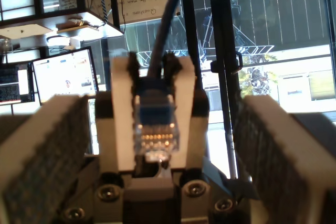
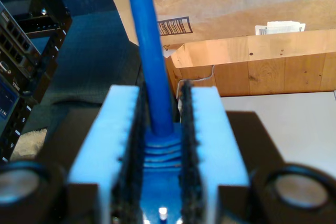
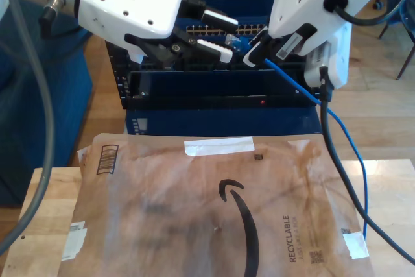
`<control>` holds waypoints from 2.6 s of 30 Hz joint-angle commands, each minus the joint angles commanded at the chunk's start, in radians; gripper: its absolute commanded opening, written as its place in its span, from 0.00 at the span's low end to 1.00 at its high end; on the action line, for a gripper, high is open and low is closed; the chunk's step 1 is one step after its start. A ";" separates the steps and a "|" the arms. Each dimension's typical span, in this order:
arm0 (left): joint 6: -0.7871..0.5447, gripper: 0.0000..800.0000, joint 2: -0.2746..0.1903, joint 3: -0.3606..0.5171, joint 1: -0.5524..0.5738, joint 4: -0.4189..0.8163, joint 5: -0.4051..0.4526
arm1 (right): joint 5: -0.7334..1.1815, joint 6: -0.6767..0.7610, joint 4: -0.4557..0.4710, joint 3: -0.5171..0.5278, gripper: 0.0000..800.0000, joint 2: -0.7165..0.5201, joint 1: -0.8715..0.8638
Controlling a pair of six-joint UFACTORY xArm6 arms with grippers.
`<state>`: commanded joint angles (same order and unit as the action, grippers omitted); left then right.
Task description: Grab the cable and plug it in
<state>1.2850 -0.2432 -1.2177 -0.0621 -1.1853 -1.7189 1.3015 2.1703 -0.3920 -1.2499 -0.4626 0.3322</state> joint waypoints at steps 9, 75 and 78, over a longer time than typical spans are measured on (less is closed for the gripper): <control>0.005 0.36 0.000 0.002 0.000 0.000 -0.002 | 0.000 0.000 -0.002 0.000 0.00 0.000 0.000; 0.270 0.00 0.106 0.011 -0.141 -0.074 -0.238 | -0.279 -0.605 -0.009 0.238 0.99 -0.308 0.041; 0.273 0.00 0.135 0.011 -0.150 -0.130 -0.298 | -0.376 -0.624 -0.021 0.338 0.99 -0.393 0.064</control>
<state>1.5581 -0.1082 -1.2070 -0.2125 -1.3157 -2.0165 0.9256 1.5459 -0.4135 -0.9124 -0.8554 0.3966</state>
